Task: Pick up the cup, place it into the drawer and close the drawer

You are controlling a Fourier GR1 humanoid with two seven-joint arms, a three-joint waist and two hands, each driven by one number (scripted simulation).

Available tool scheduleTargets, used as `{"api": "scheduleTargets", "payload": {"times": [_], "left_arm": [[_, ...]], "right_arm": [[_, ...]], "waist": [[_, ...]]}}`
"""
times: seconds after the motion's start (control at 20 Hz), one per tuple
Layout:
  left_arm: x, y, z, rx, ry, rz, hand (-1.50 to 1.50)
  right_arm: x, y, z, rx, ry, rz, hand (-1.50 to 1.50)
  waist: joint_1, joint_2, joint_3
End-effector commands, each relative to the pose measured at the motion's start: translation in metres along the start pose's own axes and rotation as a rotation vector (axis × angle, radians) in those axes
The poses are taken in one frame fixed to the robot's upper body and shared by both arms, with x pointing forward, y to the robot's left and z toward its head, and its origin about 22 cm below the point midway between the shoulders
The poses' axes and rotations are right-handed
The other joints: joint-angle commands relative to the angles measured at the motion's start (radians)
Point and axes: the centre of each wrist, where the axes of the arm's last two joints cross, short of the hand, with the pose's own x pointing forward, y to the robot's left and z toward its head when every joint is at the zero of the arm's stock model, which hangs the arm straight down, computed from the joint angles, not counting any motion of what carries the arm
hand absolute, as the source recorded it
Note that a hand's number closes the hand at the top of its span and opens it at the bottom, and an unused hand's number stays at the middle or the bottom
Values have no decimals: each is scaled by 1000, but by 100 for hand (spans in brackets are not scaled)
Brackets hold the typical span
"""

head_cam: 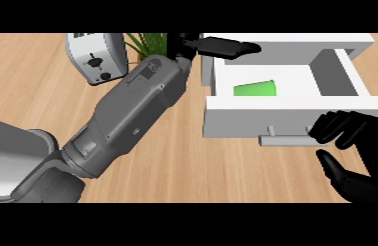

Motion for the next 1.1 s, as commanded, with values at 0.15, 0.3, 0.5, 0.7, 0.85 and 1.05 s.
{"api": "scheduleTargets", "payload": {"times": [0.15, 0.3, 0.5, 0.7, 0.85, 1.05], "left_arm": [[10, 65, 24, 112, 21, 53, -150], [6, 104, 40, 123, 26, 43, -150], [16, 137, 73, 149, 34, 25, -150], [16, 156, 115, 178, 62, 78, -150], [13, 166, 132, 184, 52, 74, -150], [16, 197, 155, 161, 59, 71, -150]], "right_arm": [[6, -8, 8, 62, 69, 144, 150], [4, 1, 14, 127, 111, 240, 150], [-9, 21, 12, 106, 159, 248, 150], [-15, 5, 11, 111, 191, 319, 150], [-35, 14, -6, 161, 202, 421, 150], [-39, 8, -11, 295, 193, 671, 150]], "waist": [[32, -10, 0], [24, -4, 0], [25, -3, 0], [18, -1, 0], [19, 4, 0], [39, 5, 0]]}}
